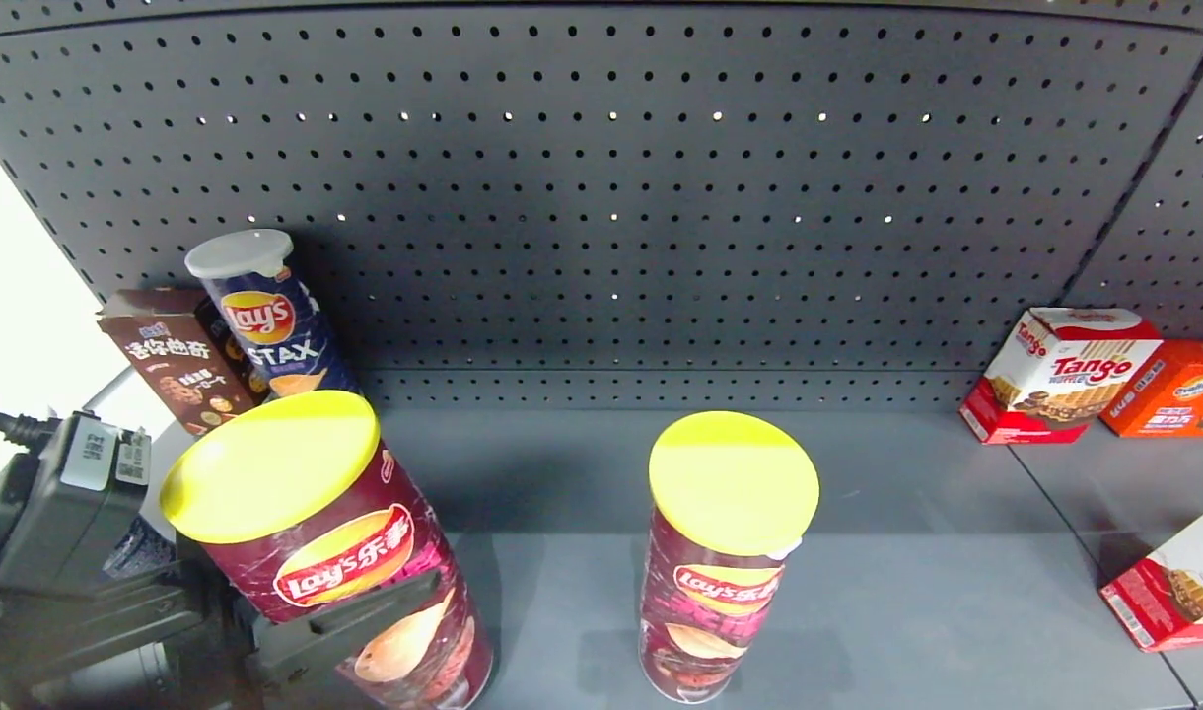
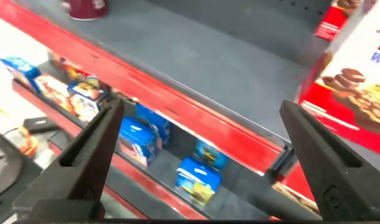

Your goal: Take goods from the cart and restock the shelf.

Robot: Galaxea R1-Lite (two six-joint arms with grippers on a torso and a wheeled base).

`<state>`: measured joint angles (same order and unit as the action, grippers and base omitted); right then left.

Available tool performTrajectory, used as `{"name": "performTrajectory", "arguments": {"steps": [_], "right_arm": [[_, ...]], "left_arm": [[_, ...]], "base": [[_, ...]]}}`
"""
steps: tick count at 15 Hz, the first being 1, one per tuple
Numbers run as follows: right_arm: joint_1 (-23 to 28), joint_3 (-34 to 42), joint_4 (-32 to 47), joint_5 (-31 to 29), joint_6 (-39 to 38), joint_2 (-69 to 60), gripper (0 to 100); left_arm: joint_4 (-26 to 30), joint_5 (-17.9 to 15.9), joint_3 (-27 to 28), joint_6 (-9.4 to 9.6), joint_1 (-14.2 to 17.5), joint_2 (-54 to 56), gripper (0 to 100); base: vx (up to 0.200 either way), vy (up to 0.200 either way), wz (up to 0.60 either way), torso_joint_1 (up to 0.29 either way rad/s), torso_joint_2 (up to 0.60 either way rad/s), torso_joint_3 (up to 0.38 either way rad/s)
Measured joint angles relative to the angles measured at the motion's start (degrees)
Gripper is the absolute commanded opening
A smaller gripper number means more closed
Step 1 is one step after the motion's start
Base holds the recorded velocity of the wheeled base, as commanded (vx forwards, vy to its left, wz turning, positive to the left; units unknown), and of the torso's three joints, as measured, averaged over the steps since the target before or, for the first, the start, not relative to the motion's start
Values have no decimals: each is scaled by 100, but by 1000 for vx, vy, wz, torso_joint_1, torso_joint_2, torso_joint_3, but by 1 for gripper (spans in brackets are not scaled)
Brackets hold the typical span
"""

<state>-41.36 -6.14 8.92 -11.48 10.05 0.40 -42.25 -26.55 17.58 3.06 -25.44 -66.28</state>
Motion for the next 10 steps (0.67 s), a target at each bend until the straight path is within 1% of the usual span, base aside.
{"name": "performTrajectory", "arguments": {"steps": [1, 2, 5, 6, 7, 8, 10], "right_arm": [[82, 0, 7, -66, -23, -20, 100], [341, 0, 10, -145, -33, -13, 100], [1590, -2, 13, -285, -146, 124, 100], [2011, -2, 11, -397, -246, 166, 100], [2321, 0, 11, -575, -334, 185, 100], [2414, 4, 7, -725, -441, 152, 100], [2439, 9, 18, -872, -630, 83, 100]], "left_arm": [[0, -7, 0, 2, -2, 0, 0], [2, -7, 5, 2, -2, 0, 0], [-2, -10, 57, 6, -5, 0, 0], [-2, -10, 74, 9, -18, 0, 0], [0, -10, 74, 11, -24, 0, 0], [-2, -10, 59, 11, -33, 0, 0], [16, -33, 37, 11, -41, 0, 0]], "base": [[0, 0, 0, 0, 0, 0], [0, 0, 0, 0, 0, 0], [0, 0, 0, 0, 0, 0], [0, 0, 0, 0, 0, 0], [0, 0, 0, 0, 0, 0], [0, 0, 0, 0, 0, 0], [0, 0, 0, 0, 0, 0]]}}
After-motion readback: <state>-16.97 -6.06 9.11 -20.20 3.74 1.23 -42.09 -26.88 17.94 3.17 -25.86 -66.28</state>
